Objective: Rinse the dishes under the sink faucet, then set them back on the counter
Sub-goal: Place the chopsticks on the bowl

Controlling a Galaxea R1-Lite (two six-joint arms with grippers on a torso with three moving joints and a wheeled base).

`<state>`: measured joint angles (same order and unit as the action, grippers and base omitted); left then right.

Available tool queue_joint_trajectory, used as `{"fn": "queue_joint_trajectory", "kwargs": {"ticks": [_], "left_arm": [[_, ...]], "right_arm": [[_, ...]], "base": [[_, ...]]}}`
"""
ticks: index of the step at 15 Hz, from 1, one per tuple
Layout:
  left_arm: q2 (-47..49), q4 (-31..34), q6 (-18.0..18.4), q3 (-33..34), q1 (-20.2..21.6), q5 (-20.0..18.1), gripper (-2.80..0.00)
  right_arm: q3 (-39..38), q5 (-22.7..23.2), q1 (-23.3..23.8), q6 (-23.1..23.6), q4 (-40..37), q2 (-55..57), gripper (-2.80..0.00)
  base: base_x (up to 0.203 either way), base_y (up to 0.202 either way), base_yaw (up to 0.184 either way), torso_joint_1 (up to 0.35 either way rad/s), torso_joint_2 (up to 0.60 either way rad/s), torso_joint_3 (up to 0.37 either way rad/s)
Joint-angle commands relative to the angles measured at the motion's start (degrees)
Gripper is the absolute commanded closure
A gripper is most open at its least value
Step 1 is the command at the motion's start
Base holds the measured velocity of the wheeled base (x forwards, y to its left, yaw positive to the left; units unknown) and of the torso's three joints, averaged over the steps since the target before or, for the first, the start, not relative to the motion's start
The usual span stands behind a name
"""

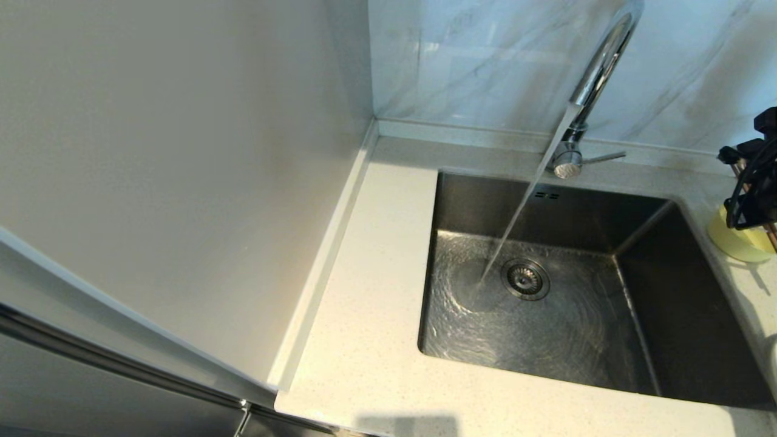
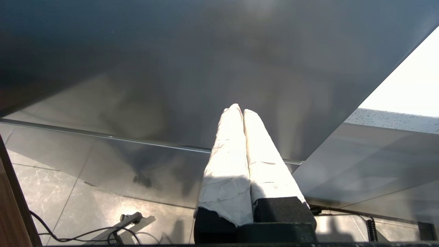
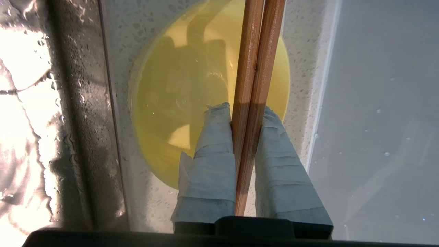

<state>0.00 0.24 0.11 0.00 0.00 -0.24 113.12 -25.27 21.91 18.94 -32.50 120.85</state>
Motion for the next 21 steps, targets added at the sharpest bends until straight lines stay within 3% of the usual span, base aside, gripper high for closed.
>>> {"fn": "queue_joint_trajectory", "kwargs": {"ticks": [1,9,10,21], "left_arm": [[0.0,0.0,0.0,0.0,0.0,0.0,0.00],[0.0,0.0,0.0,0.0,0.0,0.0,0.00],[0.0,0.0,0.0,0.0,0.0,0.1,0.00],[0.0,0.0,0.0,0.0,0.0,0.0,0.00]], "right_arm": [[-0.1,-0.1,0.0,0.1,-0.1,0.5,0.00],[0.0,-0.6,0.0,0.2,0.0,0.7,0.00],[0.0,-0.6,0.0,0.2,0.1,0.9,-2.80],[0.0,0.0,0.6,0.0,0.0,-2.5,-2.80]], "base": [[0.000,0.000,0.000,0.000,0.00,0.000],[0.000,0.000,0.000,0.000,0.00,0.000],[0.000,0.000,0.000,0.000,0.00,0.000],[0.000,0.000,0.000,0.000,0.00,0.000]]}}
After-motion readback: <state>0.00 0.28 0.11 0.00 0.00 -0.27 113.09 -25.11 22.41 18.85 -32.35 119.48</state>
